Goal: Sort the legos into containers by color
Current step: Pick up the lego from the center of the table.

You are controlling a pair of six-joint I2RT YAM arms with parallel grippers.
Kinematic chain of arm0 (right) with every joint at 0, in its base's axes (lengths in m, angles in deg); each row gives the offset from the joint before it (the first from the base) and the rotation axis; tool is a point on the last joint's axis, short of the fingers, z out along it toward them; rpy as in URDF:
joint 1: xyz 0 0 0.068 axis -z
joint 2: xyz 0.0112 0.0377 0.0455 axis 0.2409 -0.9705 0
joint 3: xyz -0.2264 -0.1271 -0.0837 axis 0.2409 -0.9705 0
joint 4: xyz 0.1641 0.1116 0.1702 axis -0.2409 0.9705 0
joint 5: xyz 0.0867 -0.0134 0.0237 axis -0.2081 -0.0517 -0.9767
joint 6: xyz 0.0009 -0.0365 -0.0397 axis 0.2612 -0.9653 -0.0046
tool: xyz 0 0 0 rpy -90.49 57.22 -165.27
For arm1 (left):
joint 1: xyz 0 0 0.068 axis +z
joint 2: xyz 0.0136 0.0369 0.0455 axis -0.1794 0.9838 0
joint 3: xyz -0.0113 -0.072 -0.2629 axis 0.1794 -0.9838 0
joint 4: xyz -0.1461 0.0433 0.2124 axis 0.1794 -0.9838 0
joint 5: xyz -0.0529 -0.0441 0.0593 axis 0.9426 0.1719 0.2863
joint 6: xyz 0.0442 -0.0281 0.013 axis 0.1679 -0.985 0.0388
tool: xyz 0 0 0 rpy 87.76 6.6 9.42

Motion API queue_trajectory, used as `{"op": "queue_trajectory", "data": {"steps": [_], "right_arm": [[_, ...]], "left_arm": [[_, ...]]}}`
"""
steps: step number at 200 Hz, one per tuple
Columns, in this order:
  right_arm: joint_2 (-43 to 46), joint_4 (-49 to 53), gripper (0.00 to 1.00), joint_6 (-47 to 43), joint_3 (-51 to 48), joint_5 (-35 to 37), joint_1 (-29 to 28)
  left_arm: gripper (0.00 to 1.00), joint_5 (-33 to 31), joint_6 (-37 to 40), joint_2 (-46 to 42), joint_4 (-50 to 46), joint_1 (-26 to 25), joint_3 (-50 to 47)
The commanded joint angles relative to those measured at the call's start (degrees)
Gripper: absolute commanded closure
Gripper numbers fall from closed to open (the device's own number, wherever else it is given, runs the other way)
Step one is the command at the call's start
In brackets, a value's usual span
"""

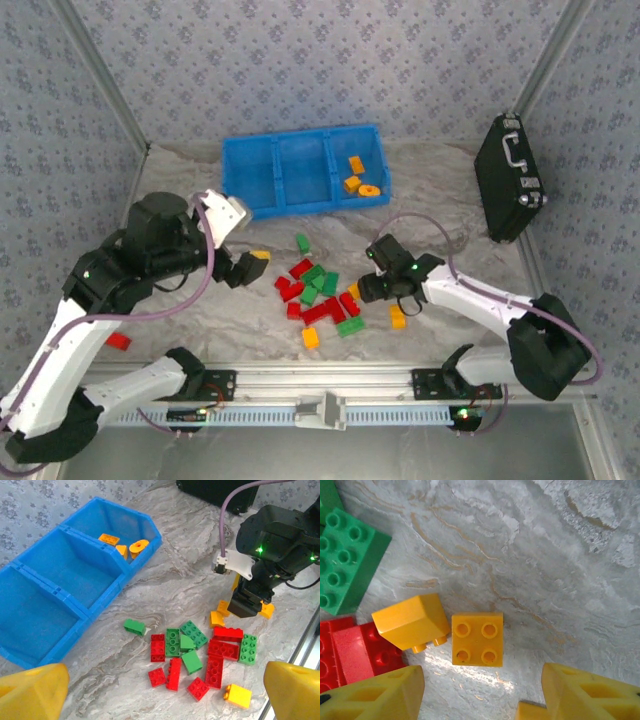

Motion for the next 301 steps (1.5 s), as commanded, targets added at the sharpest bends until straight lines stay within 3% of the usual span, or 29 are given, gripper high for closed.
{"op": "queue_trajectory", "data": {"steps": [1,84,212,259,301], "right_arm": [[-1.5,-2.4,0.34,-3.5,-1.2,-2.2,0.6],[-14.9,-2.2,0.37,-2.9,3.8,0.8,-1.5],[-18.9,-0.7,0.72,-4.2,10.5,3.9,-0.7],[-16.7,3.7,0.73,-7.9,21.9,2.9,5.2],[-26.1,2.2,0.73,-14.4,40.6,1.7,11.7]], "left_arm": [[0.0,-0.8,-0.4,-1.6,1.5,-0.7,0.6],[0.0,-2.9,-0.4,-0.3,0.7,-1.8,2.0],[0.0,-3.4,1.6,0.2,1.5,-1.8,-0.1],[0.0,-3.5,1.8,0.0,2.6,-1.8,-0.8],[0.0,-2.7,1.8,0.1,2.5,-1.8,-0.8]]}}
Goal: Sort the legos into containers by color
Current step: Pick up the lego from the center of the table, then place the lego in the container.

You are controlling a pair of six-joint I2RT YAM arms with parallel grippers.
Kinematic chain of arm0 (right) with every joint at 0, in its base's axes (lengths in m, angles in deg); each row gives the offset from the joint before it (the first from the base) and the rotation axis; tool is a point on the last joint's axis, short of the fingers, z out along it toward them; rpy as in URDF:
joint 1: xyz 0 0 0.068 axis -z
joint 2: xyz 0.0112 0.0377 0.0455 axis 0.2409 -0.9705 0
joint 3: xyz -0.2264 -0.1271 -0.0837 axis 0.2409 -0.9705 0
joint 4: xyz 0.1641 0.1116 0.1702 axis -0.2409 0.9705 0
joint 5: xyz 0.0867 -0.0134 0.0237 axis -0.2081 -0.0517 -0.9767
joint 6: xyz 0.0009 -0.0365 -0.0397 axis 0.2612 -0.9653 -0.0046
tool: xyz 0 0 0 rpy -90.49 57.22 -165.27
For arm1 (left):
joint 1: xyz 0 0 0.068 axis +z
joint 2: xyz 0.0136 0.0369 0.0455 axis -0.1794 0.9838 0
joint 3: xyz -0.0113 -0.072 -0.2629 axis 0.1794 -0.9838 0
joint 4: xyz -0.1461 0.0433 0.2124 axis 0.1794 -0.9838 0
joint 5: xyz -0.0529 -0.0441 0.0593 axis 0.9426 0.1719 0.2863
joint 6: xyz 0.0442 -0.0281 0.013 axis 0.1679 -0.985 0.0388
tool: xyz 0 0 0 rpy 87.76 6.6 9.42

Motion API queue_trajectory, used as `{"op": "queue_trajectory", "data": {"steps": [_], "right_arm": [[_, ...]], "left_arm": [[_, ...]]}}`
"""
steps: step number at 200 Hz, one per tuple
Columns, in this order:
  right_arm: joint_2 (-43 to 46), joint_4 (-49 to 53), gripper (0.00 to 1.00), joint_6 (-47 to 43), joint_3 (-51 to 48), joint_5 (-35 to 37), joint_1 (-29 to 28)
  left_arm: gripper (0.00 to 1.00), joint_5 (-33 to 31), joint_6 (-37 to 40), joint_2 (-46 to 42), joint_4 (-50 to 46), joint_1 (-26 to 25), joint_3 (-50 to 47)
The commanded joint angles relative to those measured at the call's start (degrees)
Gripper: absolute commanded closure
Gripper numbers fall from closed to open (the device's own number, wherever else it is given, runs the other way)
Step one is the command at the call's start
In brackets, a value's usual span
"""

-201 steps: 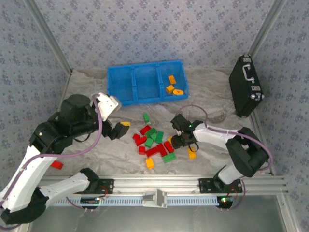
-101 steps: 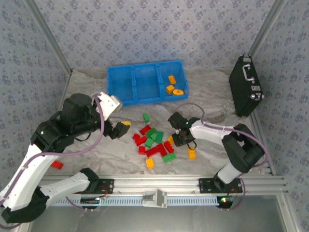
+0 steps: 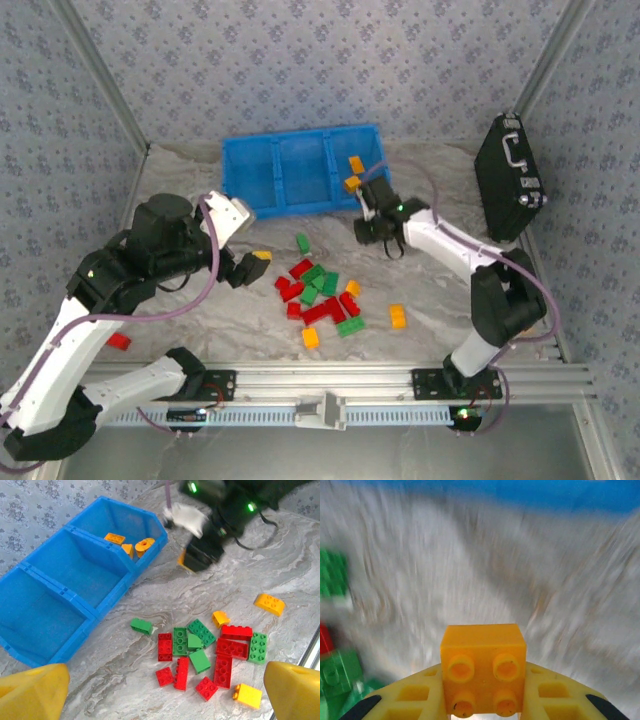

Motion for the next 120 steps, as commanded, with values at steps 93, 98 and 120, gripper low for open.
{"op": "queue_trajectory", "data": {"steps": [93,98,120], "right_arm": [[-41.6,7.9,0.74,-5.0,49.0,2.4,5.4],[-42.2,8.0,0.74,-5.0,49.7,2.6,5.6],[-43.6,8.1,0.74,-4.9,51.6,2.5,6.1]], "left_arm": [[0.0,0.1,-1.9,-1.6,1.3,-0.4,-3.0],[0.0,0.2,-2.1,-1.7,1.3,-0.4,-3.2],[0.0,0.2,-1.9,-1.5,1.3,-0.4,-3.6]]}}
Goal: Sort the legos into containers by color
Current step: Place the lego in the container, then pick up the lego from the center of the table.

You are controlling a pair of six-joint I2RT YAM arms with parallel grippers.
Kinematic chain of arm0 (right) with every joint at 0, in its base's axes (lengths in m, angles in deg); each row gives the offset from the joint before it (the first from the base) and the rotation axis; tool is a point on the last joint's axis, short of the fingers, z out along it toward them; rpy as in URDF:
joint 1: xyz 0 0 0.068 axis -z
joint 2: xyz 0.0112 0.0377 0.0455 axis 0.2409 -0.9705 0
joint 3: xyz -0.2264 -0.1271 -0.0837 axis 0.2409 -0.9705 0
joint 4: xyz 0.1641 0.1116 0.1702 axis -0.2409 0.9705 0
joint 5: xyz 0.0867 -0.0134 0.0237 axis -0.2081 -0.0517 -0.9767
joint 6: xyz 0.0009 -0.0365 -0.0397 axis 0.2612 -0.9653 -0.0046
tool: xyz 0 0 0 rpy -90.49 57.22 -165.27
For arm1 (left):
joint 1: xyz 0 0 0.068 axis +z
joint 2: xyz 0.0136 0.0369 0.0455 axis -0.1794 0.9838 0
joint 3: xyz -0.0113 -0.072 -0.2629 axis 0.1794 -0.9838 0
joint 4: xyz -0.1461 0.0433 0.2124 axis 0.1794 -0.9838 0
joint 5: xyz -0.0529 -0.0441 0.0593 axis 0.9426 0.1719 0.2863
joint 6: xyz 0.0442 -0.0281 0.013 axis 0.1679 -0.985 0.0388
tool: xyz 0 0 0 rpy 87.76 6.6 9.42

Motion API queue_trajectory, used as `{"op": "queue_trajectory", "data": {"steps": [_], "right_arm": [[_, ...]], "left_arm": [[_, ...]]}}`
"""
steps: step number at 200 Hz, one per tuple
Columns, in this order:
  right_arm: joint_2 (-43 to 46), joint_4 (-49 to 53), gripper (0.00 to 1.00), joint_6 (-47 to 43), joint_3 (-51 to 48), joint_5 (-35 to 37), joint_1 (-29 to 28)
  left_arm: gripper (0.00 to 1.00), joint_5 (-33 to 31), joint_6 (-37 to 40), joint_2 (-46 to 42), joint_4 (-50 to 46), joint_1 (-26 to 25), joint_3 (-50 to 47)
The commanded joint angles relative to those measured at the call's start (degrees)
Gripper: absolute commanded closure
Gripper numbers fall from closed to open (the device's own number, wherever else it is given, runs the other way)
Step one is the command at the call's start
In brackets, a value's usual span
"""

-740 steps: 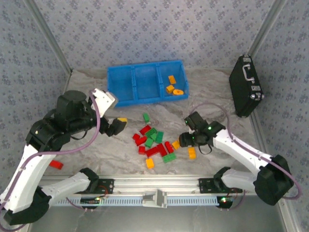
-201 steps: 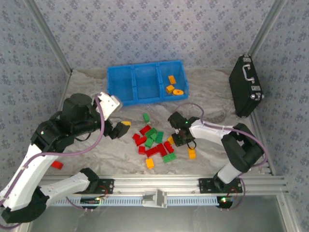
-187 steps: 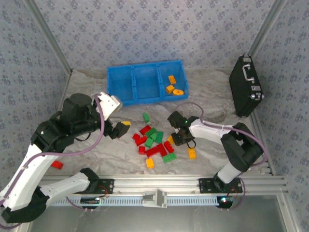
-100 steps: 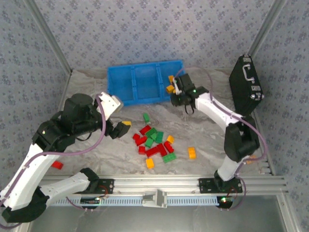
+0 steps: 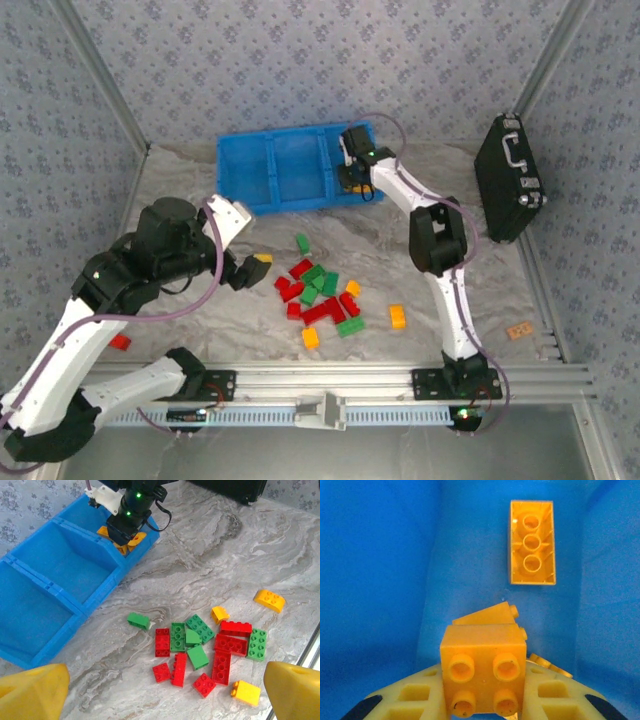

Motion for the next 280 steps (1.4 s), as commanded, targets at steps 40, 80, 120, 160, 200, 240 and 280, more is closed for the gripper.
{"op": "queue_trajectory", "data": {"steps": [40,80,120,160,200,240,280], "right_arm": [[-2.9,4.4,0.71,-0.3,3.7,0.7,1.4],[0.3,4.0,0.43,-1.1,1.6,0.0,1.6],[15.5,3.6,0.35,-3.6,-8.2,-4.4,1.0],[41.7,4.2,0.35,-4.8,-32.9,-5.8,-6.2],[55.5,4.1,0.37,1.3,-51.8,-7.6,-12.1],[59.8,-5.7,0.38,3.8,-66.7,-7.5,-14.1],[54.5,-8.1,0.38,3.1,-67.7,-12.3,-12.5]], "left_arm": [[0.0,0.6,-0.5,0.0,0.7,-0.4,-0.1],[0.0,0.6,-1.0,-0.3,0.9,-0.4,-0.6],[0.0,0.7,-0.5,-0.8,2.0,-0.4,-1.5],[0.0,0.9,1.1,-2.1,3.6,-0.4,-3.1],[0.0,2.9,1.2,-1.9,3.9,-0.4,-2.3],[0.0,4.4,0.5,-2.3,3.1,-0.5,-1.2],[0.0,6.4,-2.0,-2.0,3.9,-0.9,-1.9]]}}
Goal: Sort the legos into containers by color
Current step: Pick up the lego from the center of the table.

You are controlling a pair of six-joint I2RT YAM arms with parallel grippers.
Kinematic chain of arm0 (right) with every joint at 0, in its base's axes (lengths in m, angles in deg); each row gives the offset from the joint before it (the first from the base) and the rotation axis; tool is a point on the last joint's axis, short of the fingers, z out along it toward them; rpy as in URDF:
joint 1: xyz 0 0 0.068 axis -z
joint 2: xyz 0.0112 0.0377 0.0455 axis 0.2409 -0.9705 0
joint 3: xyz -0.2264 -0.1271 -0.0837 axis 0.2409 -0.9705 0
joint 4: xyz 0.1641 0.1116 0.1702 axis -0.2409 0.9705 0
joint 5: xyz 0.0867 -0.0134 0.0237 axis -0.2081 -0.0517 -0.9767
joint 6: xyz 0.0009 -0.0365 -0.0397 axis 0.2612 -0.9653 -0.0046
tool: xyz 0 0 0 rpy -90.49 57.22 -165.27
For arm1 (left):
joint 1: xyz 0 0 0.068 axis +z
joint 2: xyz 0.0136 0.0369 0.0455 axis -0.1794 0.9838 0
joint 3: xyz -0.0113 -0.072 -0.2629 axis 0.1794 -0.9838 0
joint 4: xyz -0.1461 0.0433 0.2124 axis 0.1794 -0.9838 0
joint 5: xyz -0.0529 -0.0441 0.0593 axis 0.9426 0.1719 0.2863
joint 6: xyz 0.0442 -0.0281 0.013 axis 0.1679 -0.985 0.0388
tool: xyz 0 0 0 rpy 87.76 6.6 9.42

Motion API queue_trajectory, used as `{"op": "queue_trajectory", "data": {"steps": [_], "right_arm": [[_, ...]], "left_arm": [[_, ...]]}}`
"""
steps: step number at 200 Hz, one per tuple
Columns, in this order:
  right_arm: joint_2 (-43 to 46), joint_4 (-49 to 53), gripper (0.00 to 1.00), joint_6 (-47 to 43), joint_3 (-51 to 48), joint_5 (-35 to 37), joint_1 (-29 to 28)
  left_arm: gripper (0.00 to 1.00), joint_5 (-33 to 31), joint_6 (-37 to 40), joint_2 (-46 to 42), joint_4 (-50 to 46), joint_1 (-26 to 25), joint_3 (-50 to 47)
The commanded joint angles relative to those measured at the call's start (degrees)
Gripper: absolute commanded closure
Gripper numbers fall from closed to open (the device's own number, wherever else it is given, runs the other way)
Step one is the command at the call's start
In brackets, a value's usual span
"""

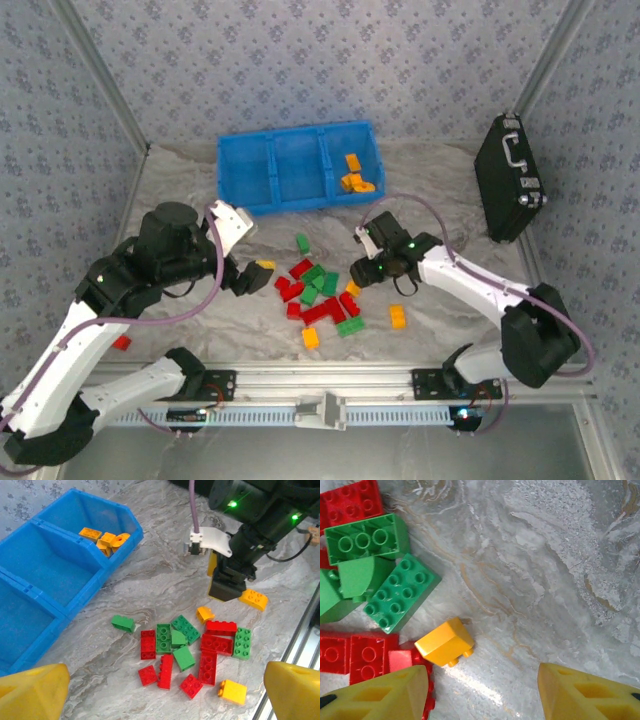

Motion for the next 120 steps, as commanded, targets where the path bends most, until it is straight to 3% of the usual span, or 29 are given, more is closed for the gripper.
{"op": "queue_trajectory", "data": {"steps": [1,71,120], "right_arm": [[-2.4,-4.8,0.38,0.9,0.7,-3.3,-0.1],[-11.4,-11.3,0.33,0.1,-0.8,-7.0,-2.3],[-14.9,-11.5,0.33,-0.7,-0.9,-5.9,-3.2]], "left_arm": [[0.0,2.3,-1.7,-0.6,1.7,-1.0,1.3],[0.0,0.6,-2.9,-0.6,1.1,-2.5,1.9],[0.0,0.6,-2.9,0.1,0.0,-2.6,2.9]]}}
